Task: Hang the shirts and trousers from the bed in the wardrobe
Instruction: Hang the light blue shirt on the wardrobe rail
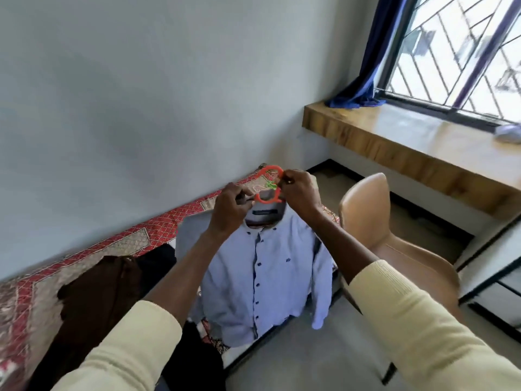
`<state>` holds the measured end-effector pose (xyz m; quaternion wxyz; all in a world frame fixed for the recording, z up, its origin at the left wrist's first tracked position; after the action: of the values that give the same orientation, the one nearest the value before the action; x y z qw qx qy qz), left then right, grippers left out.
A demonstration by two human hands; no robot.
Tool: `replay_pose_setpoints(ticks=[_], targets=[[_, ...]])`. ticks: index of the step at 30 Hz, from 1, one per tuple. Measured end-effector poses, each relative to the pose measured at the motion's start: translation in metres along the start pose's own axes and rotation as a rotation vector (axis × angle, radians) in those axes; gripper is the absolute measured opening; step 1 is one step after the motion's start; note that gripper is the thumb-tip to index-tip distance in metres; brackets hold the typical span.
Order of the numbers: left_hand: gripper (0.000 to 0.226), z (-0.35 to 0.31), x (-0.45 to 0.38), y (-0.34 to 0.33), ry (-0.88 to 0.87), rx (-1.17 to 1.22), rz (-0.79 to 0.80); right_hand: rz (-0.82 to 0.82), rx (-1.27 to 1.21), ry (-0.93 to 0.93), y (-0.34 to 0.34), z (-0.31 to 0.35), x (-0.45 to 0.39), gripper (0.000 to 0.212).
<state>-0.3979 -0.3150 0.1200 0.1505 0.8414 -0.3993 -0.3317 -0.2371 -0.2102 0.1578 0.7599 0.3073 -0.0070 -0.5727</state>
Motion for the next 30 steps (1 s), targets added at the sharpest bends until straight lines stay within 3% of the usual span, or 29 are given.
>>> replay_pose_setpoints(ticks=[7, 11, 14, 16, 18, 20, 24, 26, 30], targets=[[0.014, -0.037, 0.008, 0.035, 0.068, 0.333, 0.226, -0.055, 0.128, 0.026, 0.047, 0.046, 0.044, 0.008], [0.026, -0.041, 0.013, 0.024, 0.018, 0.071, 0.522, 0.028, 0.171, 0.060, 0.057, 0.068, 0.073, 0.006], [0.018, -0.061, 0.028, 0.035, -0.090, 0.074, 0.438, -0.026, 0.223, 0.029, 0.073, 0.078, 0.090, 0.006], [0.009, -0.080, 0.046, 0.042, -0.103, 0.261, 0.405, -0.090, 0.241, -0.001, 0.085, 0.084, 0.104, 0.005], [0.014, -0.089, 0.063, 0.040, -0.069, 0.473, 0.446, -0.129, 0.264, -0.034, 0.098, 0.088, 0.121, 0.005], [0.012, -0.099, 0.075, 0.032, -0.117, 0.507, 0.563, -0.170, 0.278, -0.057, 0.116, 0.092, 0.139, 0.004], [0.052, -0.115, 0.089, 0.007, -0.254, 0.206, 0.905, -0.363, 0.255, -0.160, 0.164, 0.076, 0.174, 0.007], [0.047, -0.135, 0.091, -0.007, -0.386, 0.073, 0.860, -0.441, 0.232, -0.195, 0.192, 0.069, 0.193, 0.014], [0.027, -0.199, 0.112, -0.031, -0.539, 0.060, 0.669, -0.551, 0.248, -0.142, 0.252, 0.077, 0.229, 0.019]])
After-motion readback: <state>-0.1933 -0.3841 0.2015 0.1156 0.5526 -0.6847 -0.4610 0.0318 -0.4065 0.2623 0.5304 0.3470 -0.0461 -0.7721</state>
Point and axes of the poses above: each hand's wrist, its own x-axis away from the middle knuckle, its own y-axis out of the back of the hand, z = x × y, the point moved 7 cm from there along -x, towards the middle knuckle, and after that the axes turned 2 degrees about -x, right-handed, at the moved point
